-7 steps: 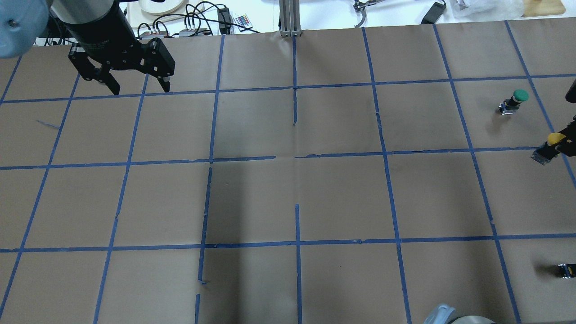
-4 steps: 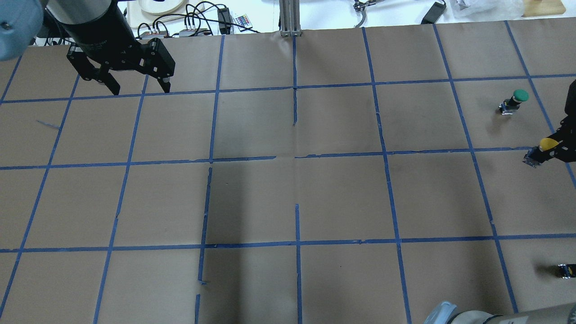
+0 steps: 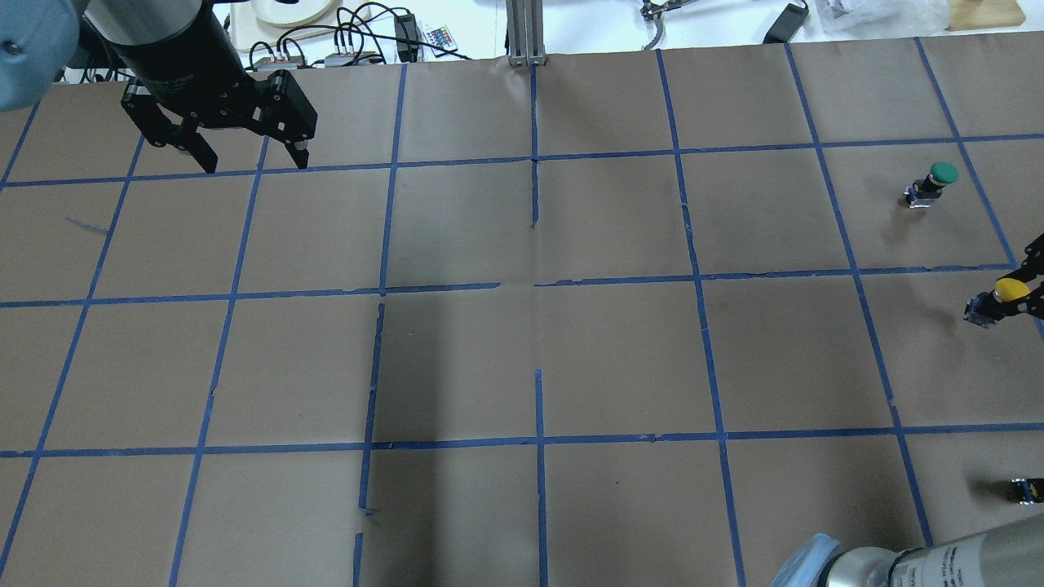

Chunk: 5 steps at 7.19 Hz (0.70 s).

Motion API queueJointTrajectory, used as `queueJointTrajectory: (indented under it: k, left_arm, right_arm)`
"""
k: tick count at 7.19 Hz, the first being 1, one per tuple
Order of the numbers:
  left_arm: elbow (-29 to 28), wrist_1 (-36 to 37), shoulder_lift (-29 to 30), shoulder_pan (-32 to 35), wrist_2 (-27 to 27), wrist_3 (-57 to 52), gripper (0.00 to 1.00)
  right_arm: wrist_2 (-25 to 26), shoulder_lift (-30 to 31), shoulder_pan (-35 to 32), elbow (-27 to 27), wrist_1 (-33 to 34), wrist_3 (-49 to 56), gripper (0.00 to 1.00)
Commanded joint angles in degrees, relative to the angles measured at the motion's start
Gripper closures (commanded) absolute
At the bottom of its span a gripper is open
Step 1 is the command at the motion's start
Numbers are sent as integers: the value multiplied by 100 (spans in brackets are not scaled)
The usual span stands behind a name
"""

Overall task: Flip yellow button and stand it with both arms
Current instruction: 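Lower the button upright onto the table with the right gripper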

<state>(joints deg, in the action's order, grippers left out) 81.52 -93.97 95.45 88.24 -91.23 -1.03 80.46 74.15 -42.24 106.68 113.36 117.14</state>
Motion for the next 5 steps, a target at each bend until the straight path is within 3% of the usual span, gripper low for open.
queueJointTrajectory:
  k: [1, 2, 4, 5]
  left_arm:
    - [-13, 1, 0, 0, 0, -2, 0]
    - [-31, 1, 17, -9, 0, -2, 0]
    - [-22, 1, 26, 0, 0, -2, 0]
    - [-40, 1, 18, -9, 9, 6, 0]
  right_arm:
    - [-56, -94, 23, 11, 37, 298, 91]
    - [-300, -120, 23, 19, 45, 892, 88]
    - [-311, -199, 23, 11, 46, 959, 85]
    - [-302, -278, 23, 2, 46, 942, 76]
